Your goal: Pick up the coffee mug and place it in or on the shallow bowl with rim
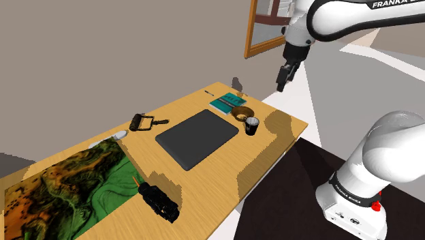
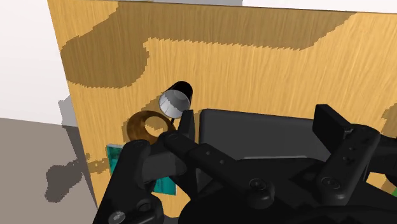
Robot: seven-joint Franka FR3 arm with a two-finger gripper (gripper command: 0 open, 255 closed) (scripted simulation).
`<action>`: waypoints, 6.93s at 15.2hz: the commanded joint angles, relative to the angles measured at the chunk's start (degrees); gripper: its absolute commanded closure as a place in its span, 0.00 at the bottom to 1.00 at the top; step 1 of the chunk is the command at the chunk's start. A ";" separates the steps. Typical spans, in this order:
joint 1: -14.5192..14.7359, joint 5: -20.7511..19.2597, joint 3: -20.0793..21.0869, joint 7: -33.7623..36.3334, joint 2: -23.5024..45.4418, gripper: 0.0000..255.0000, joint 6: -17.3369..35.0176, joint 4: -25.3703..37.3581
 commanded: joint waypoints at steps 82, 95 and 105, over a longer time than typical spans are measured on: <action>-9.90 4.41 -4.41 -12.76 61.20 1.00 50.89 15.70; -14.36 7.25 -2.88 -17.65 77.13 1.00 38.74 43.93; -14.64 7.55 -2.55 -17.61 83.01 1.00 43.54 45.01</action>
